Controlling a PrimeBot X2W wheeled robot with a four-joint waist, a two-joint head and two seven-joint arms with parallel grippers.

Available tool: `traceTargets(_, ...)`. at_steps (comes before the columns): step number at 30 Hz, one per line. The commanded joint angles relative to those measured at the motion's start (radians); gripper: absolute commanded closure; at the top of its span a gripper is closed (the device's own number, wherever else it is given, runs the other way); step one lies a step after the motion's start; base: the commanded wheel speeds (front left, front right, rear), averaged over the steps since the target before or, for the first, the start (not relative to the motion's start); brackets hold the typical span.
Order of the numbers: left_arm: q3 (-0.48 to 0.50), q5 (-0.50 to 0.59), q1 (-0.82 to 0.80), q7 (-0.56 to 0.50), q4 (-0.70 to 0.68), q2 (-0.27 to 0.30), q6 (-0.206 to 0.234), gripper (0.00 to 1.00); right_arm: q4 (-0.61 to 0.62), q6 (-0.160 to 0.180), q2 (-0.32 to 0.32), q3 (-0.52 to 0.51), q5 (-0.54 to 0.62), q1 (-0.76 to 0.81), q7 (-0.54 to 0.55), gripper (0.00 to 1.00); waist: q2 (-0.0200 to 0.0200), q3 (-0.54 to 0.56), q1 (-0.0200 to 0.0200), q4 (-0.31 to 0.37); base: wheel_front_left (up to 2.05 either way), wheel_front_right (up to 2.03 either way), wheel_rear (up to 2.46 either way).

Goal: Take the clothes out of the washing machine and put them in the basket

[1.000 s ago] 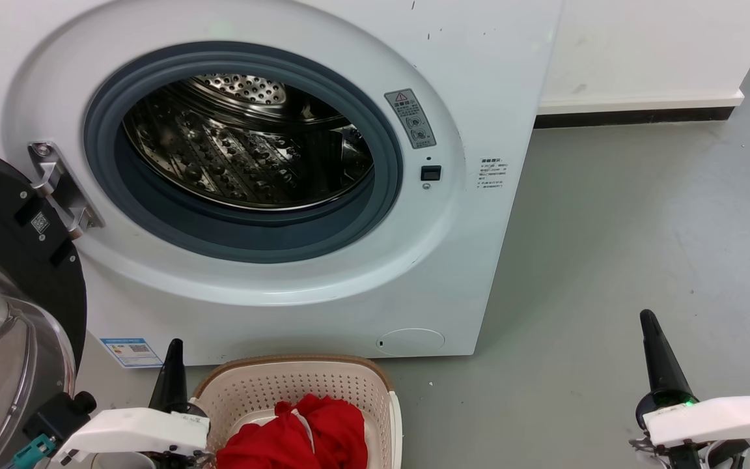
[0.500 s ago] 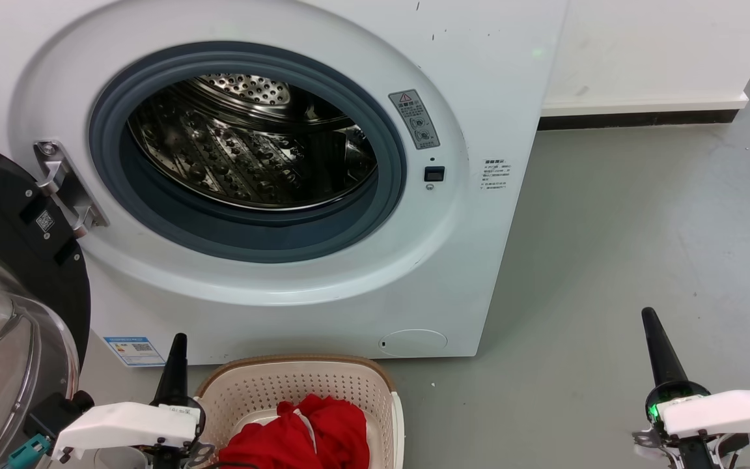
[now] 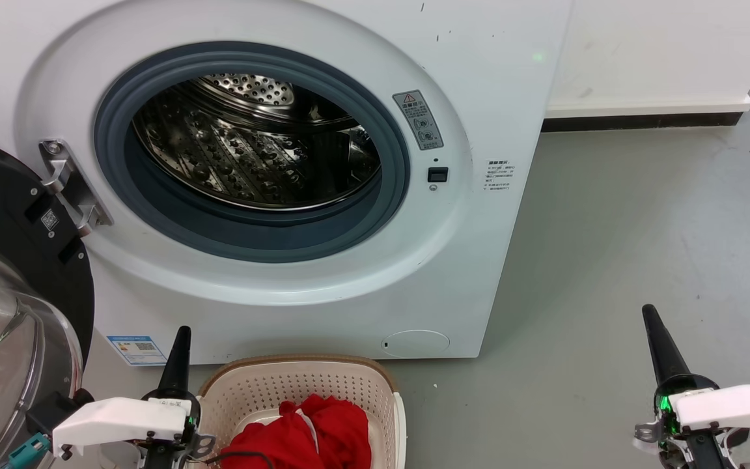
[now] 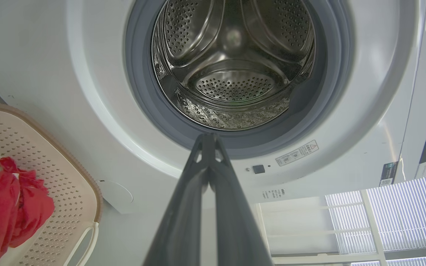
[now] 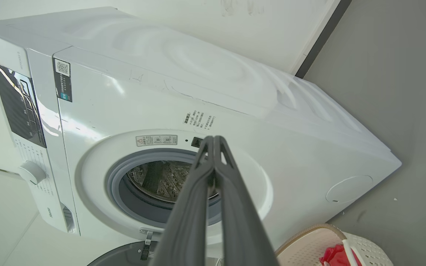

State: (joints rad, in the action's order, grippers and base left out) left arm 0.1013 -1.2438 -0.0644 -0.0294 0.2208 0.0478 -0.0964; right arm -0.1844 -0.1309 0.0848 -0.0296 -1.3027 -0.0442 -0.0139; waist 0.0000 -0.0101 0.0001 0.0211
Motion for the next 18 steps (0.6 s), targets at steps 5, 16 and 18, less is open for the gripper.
traceTargets(5,0.005,-0.061,-0.023,-0.014,0.001,0.003,-0.010,1.00,-0.006,0.000,0.004,-0.008,-0.060,-0.028,0.014,1.00,0.0000,0.001,-0.0001,-0.002,0.00,0.00,0.00)
traceTargets(16,0.008,-0.160,-0.032,-0.038,0.009,0.003,-0.019,1.00,-0.024,0.000,0.001,-0.019,-0.152,-0.043,0.041,1.00,0.0000,0.003,-0.0001,-0.008,0.00,0.00,0.00)
traceTargets(18,0.009,-0.177,-0.032,-0.042,0.011,0.003,-0.019,1.00,-0.026,0.000,0.001,-0.021,-0.167,-0.046,0.045,1.00,0.0000,0.003,-0.0001,-0.009,0.00,0.00,0.00)
